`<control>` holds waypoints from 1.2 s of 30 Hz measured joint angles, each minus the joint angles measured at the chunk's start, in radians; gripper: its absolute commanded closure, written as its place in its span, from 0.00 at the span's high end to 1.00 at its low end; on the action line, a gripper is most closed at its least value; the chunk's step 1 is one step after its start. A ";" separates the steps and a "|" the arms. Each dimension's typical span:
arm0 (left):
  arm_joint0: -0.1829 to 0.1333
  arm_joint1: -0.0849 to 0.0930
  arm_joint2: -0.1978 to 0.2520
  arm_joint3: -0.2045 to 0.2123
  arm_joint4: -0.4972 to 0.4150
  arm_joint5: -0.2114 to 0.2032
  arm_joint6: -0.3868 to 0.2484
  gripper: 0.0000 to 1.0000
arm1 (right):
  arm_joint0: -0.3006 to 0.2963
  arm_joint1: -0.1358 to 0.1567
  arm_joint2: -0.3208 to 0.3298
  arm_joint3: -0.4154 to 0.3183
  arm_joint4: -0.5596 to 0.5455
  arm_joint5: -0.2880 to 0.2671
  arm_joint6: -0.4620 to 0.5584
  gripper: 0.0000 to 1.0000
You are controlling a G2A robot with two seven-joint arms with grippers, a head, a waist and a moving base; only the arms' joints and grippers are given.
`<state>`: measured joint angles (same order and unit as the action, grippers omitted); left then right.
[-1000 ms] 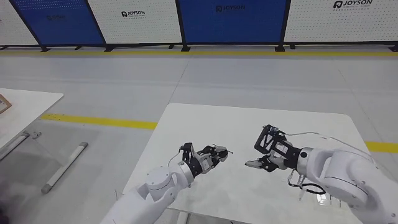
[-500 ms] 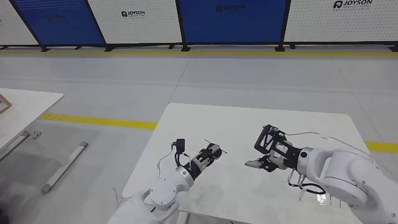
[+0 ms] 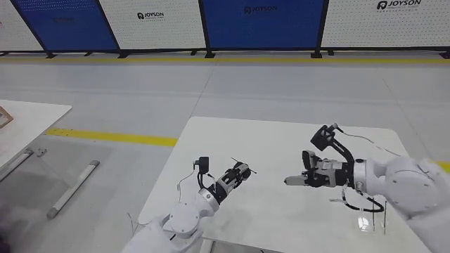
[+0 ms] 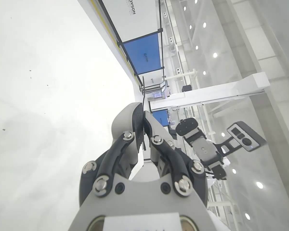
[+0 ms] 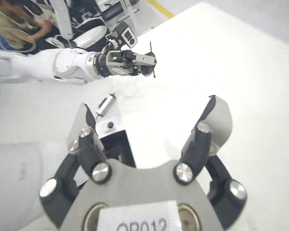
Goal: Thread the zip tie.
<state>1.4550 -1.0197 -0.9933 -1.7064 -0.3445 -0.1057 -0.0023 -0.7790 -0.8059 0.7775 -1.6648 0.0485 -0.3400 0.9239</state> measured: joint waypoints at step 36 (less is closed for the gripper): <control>0.000 0.000 0.000 0.000 0.000 0.000 0.000 0.00 | -0.041 -0.177 -0.089 0.429 0.688 0.000 0.295 1.00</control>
<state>1.4550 -1.0197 -0.9933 -1.7064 -0.3445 -0.1057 -0.0022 -0.8203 -0.9830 0.6881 -1.2361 0.7368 -0.3400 1.2189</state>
